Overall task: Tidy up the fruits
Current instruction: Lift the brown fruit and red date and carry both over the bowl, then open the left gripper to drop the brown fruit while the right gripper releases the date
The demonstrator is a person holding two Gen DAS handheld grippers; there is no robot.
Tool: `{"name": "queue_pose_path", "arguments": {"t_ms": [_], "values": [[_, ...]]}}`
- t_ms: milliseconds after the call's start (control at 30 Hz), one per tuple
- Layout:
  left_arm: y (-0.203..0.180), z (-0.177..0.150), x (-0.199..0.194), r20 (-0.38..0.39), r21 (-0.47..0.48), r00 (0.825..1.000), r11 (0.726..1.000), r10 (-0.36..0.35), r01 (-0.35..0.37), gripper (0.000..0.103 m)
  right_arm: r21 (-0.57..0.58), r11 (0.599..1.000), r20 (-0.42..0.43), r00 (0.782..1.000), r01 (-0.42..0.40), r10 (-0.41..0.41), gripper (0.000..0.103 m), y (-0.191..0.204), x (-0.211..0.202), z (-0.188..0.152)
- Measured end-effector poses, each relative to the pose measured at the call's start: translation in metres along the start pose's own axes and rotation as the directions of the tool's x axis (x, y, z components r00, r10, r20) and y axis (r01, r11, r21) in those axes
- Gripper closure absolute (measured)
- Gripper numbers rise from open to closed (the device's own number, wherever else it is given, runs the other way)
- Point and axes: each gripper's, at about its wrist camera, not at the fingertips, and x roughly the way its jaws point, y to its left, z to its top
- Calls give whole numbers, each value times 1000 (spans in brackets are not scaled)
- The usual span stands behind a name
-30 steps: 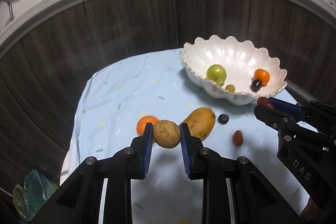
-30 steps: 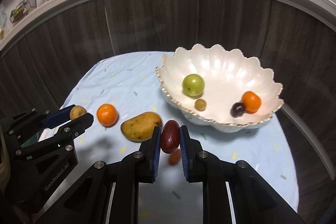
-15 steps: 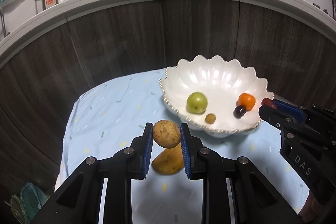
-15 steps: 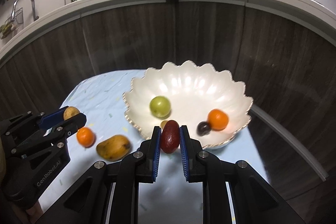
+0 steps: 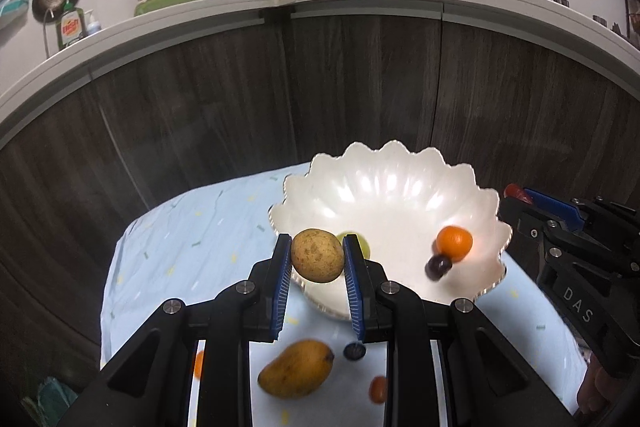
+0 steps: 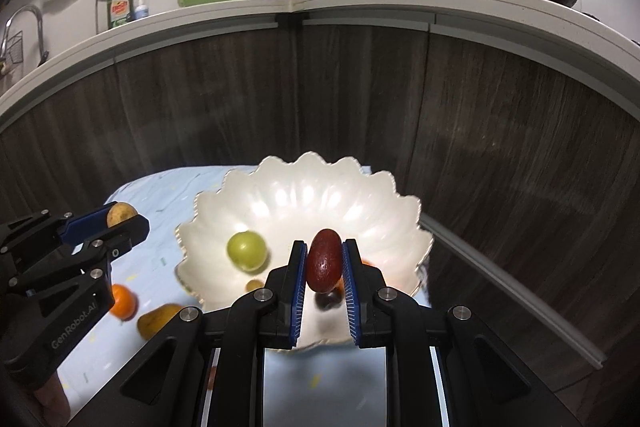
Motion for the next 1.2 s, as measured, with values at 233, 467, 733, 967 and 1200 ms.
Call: {"name": "queue_pose_path", "arguments": {"t_ms": [233,467,733,967,1200], "values": [[-2,19,19,-7,1,1000,1000,-19,19,77,7,1000,-1,1000,8,-8,84,-12,15,15],[-4,29,46,-33,2,999,1000,-13,13,77,17,1000,-5,1000,18,-17,84,-19,36,26],[-7,40,71,-35,16,999,1000,-6,6,77,28,999,-19,999,33,-33,84,-30,59,35],[-10,50,93,-35,24,999,1000,-9,10,77,44,998,-45,998,45,-43,84,-41,81,39],[-7,57,119,-68,9,998,1000,-11,12,77,60,997,-97,994,52,-46,84,-54,107,41]]}}
